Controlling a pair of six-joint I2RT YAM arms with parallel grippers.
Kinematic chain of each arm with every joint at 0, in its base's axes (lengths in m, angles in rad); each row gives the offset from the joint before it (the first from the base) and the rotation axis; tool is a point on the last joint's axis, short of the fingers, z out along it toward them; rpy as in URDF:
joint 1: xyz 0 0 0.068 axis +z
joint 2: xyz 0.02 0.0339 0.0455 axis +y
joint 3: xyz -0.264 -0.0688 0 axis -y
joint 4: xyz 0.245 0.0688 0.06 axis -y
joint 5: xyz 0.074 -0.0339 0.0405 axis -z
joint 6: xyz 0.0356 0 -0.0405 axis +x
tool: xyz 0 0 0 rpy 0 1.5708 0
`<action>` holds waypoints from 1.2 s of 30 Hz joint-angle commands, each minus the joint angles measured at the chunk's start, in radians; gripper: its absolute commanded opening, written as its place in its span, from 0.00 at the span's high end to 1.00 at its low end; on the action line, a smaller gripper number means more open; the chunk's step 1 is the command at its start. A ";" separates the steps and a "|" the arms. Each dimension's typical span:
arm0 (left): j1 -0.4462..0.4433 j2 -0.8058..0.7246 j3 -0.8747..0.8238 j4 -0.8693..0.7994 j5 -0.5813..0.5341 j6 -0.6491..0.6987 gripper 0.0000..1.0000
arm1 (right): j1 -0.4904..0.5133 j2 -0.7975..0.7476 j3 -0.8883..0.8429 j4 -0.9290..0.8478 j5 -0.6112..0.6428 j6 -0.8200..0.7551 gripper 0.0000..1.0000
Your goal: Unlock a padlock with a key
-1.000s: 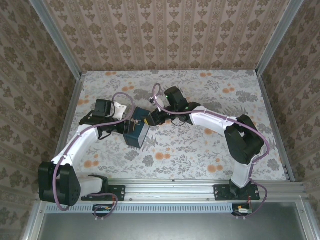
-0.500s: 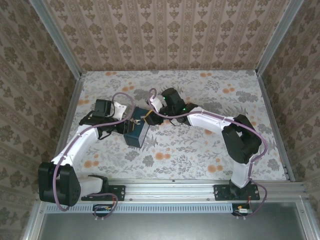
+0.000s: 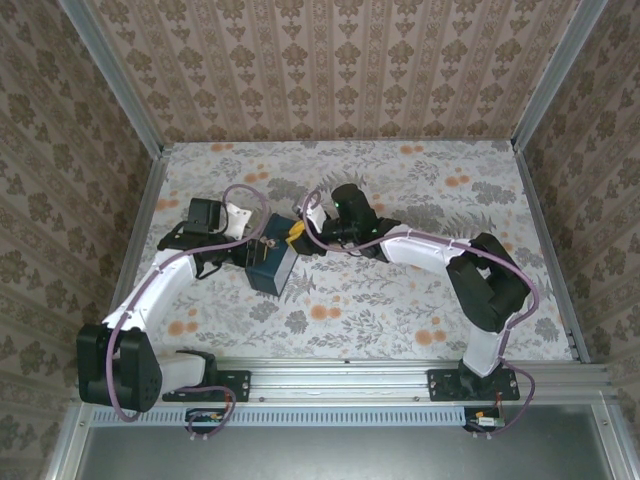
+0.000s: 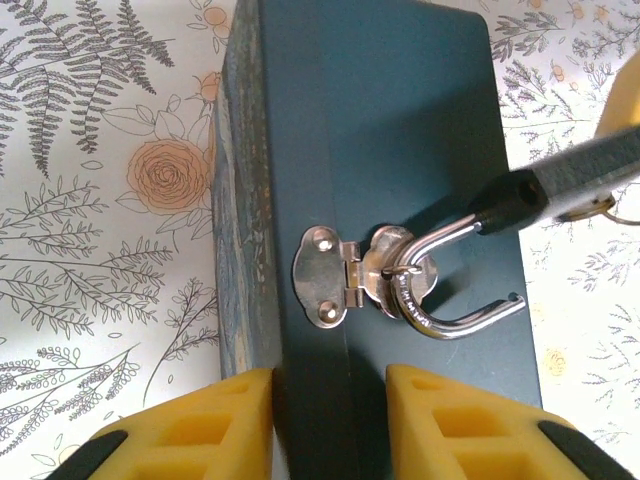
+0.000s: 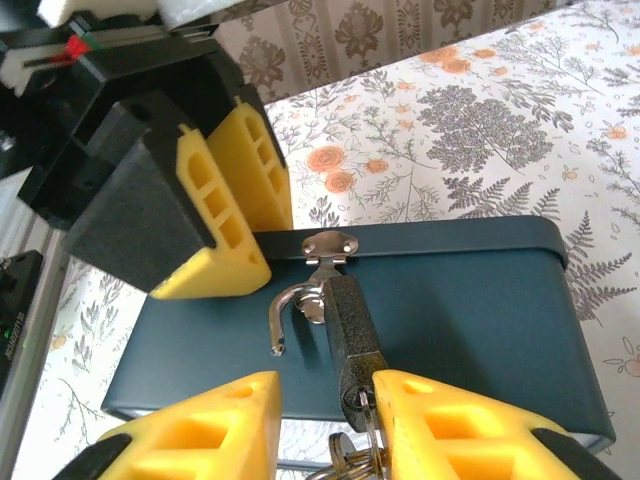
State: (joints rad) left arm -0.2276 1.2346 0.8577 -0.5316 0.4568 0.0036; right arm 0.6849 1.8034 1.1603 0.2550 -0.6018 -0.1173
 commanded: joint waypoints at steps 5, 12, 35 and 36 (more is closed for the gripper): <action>-0.015 0.050 -0.011 0.027 0.025 0.009 0.69 | 0.121 -0.028 -0.068 0.045 0.039 -0.138 0.70; -0.015 0.048 -0.005 0.024 0.021 0.005 0.69 | 0.163 -0.004 -0.102 0.123 0.265 -0.207 0.70; -0.007 0.045 -0.002 0.018 0.009 0.015 0.70 | 0.236 0.002 -0.237 0.311 0.504 -0.422 0.66; -0.007 0.045 -0.001 0.018 0.011 0.015 0.70 | 0.237 0.002 -0.235 0.317 0.519 -0.403 0.66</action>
State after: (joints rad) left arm -0.2188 1.2442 0.8616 -0.4927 0.4137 0.0036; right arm 0.8631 1.7840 0.9554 0.5919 -0.0475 -0.5220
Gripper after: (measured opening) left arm 0.300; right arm 0.343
